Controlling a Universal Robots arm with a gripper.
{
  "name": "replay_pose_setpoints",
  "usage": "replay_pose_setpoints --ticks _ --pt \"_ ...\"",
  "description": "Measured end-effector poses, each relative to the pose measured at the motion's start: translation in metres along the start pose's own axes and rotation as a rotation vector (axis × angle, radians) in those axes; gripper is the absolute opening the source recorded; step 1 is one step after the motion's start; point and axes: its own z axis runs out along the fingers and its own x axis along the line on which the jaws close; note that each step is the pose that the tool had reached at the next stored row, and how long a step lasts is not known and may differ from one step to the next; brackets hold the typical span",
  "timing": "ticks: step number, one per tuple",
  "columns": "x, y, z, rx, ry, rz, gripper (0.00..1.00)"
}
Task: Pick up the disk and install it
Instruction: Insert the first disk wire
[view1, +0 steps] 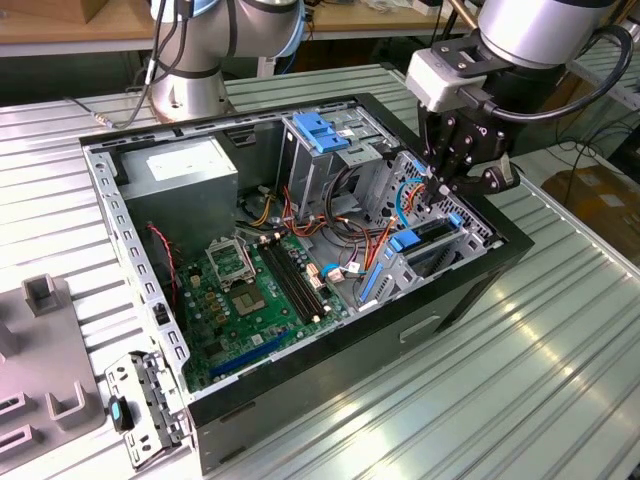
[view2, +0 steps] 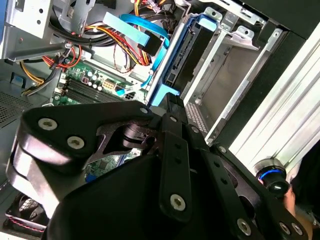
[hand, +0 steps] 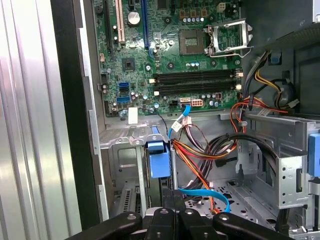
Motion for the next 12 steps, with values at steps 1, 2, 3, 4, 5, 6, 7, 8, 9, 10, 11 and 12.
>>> replay_pose_setpoints --ticks 1,2,3,4,5,6,7,8,9,10,11,12 --pt "0.0 0.0 0.0 0.0 0.0 0.0 0.11" --pt "0.0 0.0 0.0 0.0 0.0 0.0 0.11" --pt "0.0 -0.0001 0.0 0.0 0.0 0.0 0.11" --pt "0.0 -0.0001 0.0 0.0 0.0 0.0 0.11" --pt "0.0 -0.0003 0.0 0.0 0.0 0.0 0.11" --pt "-0.0001 -0.0018 0.0003 -0.0001 -0.0001 0.0 0.11" --pt "-0.0003 -0.0045 0.0007 -0.0003 -0.0001 0.0 0.11" --pt "-0.0006 -0.0087 0.0012 -0.001 0.0001 0.0 0.11" --pt "-0.001 -0.013 0.0018 -0.0017 0.0003 0.0 0.11" --pt "-0.0014 -0.0173 0.0024 -0.0027 0.0003 0.0 0.11" --pt "-0.0017 -0.022 0.0032 -0.0039 0.0003 0.0 0.11" --pt "-0.0023 -0.0289 0.0043 -0.0054 0.0005 0.0 0.11"
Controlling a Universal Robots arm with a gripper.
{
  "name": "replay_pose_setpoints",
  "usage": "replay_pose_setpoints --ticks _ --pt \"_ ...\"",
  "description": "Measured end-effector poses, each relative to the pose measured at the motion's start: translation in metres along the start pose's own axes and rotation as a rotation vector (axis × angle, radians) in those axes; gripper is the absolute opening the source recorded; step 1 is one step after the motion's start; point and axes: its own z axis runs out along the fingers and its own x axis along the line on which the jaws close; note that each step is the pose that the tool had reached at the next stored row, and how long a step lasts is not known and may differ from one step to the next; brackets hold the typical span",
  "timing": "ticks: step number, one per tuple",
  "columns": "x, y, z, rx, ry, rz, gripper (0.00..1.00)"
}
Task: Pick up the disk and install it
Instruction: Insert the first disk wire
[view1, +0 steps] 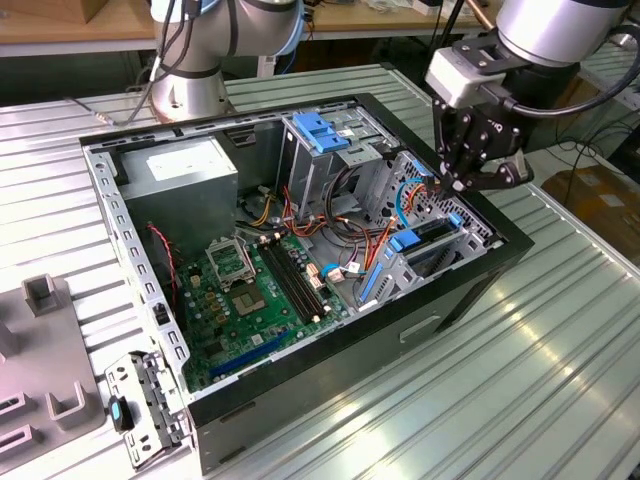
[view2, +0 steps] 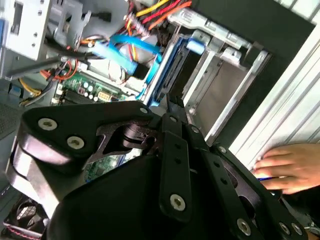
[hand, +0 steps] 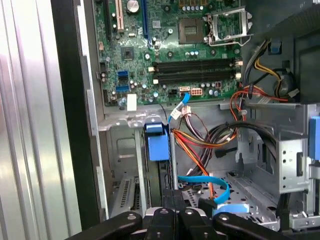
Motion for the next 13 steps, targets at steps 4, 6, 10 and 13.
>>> replay_pose_setpoints --ticks 4,6,10,13 --pt "-0.0018 -0.0206 0.0027 -0.0043 -0.0005 -0.002 0.11" --pt "-0.0022 -0.0247 0.0031 -0.008 -0.0054 -0.043 0.11" --pt "-0.0031 -0.036 0.005 -0.0115 -0.0119 -0.093 0.11" --pt "-0.0036 -0.0415 0.0067 -0.0132 -0.0148 -0.12 0.11"
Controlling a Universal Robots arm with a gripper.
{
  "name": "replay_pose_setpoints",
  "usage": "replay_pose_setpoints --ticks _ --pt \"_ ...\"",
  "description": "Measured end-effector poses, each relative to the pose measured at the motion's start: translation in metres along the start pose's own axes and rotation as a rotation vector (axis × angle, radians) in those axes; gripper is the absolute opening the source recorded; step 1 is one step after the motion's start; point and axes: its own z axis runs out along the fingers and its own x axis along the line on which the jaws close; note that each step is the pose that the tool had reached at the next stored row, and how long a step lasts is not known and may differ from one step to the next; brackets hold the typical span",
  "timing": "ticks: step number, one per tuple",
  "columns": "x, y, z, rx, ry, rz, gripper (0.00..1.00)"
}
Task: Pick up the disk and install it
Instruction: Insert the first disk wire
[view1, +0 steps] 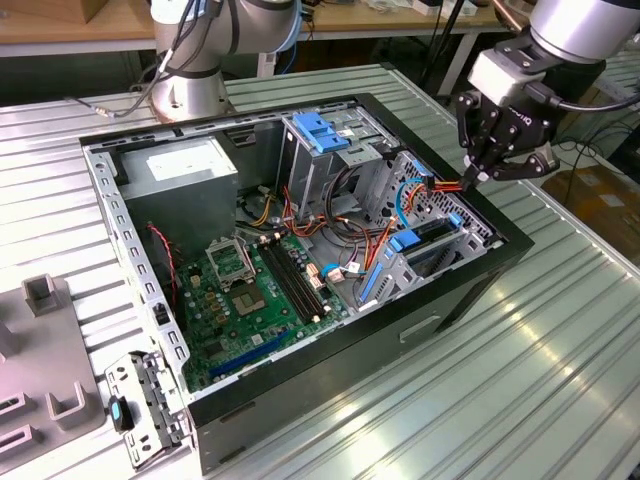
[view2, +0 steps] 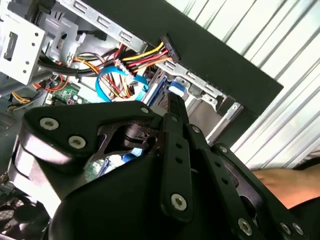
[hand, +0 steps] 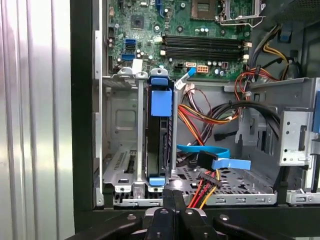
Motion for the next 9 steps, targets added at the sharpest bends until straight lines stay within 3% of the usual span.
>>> replay_pose_setpoints --ticks 6,9 --pt "0.0001 -0.002 0.0009 -0.0064 -0.0105 -0.098 0.11" --pt "0.0001 -0.002 0.0009 -0.011 -0.0181 -0.169 0.11"
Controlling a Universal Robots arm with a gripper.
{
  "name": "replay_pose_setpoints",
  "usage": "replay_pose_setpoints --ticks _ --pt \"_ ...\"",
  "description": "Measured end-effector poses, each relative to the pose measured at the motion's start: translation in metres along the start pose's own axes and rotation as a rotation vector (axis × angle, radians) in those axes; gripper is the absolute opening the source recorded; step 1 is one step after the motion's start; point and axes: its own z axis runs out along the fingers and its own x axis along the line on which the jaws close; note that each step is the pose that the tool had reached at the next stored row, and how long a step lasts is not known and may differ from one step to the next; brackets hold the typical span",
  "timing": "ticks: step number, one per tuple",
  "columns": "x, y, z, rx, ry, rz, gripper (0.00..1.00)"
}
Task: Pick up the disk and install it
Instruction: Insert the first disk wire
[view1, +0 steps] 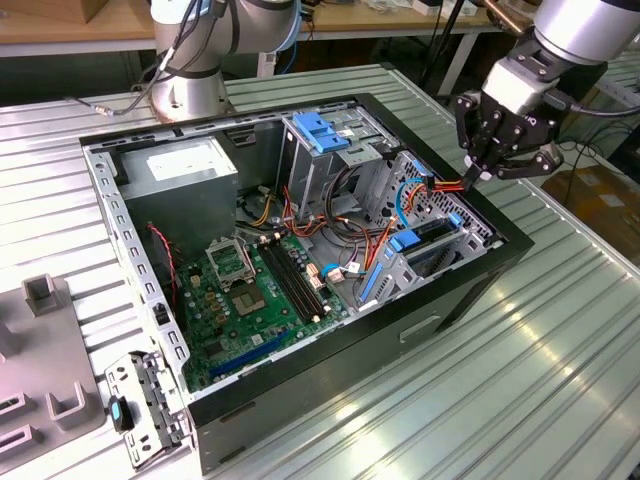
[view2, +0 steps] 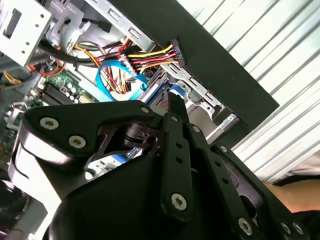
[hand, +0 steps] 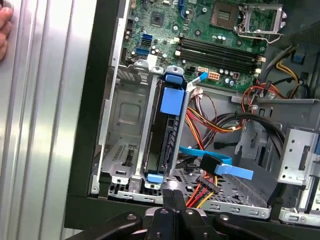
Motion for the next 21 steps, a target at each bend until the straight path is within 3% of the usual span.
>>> replay_pose_setpoints --ticks 7,14,17,21 --pt "0.0 0.0001 0.0005 -0.0102 -0.0171 -0.16 0.11" --pt "0.0003 -0.0006 0.0021 -0.0161 -0.0304 -0.29 0.11" --pt "0.0004 -0.0038 0.0035 -0.018 -0.0332 -0.32 0.11" --pt "-0.0007 -0.0177 0.0069 -0.0185 -0.0342 -0.327 0.11"
